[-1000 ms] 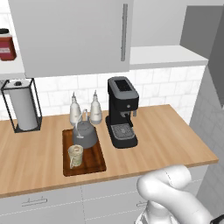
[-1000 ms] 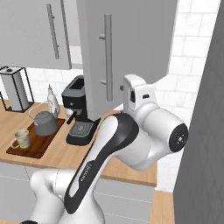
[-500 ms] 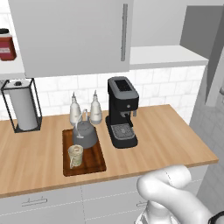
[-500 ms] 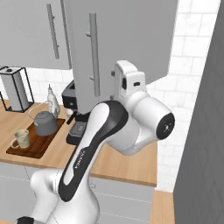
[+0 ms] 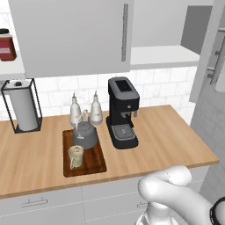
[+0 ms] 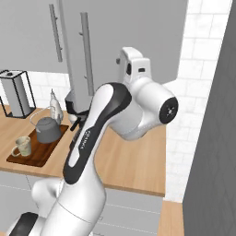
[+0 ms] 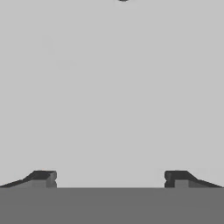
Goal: Pick the kettle from the counter and place it on the tray. Then pick the mug from the cabinet and place it on the tray. Then close the cabinet doors.
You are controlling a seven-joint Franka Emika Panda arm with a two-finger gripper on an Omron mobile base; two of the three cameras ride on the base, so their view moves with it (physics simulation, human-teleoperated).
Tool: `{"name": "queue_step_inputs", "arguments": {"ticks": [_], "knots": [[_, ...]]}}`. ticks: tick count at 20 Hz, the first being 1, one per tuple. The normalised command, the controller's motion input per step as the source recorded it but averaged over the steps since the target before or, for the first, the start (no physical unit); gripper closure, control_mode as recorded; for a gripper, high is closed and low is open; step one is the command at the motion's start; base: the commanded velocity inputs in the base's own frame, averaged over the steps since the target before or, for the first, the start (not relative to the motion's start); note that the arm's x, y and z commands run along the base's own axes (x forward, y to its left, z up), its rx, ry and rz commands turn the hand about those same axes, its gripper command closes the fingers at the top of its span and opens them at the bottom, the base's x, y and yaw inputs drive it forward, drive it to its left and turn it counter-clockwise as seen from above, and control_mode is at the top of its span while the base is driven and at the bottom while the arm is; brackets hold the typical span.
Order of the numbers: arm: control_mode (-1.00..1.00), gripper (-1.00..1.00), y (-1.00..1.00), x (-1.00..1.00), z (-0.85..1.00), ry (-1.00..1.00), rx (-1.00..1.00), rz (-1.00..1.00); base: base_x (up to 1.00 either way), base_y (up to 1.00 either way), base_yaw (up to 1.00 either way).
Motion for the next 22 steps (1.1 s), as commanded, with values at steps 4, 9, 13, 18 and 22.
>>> {"name": "queue_step_inputs", "arguments": {"ticks": [4,9,13,18,22], "knots": [[-1.0,-1.0,0.19,0.8,-0.14,0.0,0.0,0.0,0.0,0.0,0.0],[-1.0,-1.0,0.03,0.74,-0.14,0.0,0.01,0.0,0.0,0.0,0.0],[-1.0,-1.0,0.02,0.63,-0.08,0.03,0.0,-0.01,0.0,0.0,0.0],[-1.0,-1.0,0.11,0.67,-0.15,0.03,0.0,-0.02,0.0,0.0,0.0],[-1.0,-1.0,0.21,0.71,-0.14,0.0,0.0,-0.04,0.0,0.0,0.0]]}}
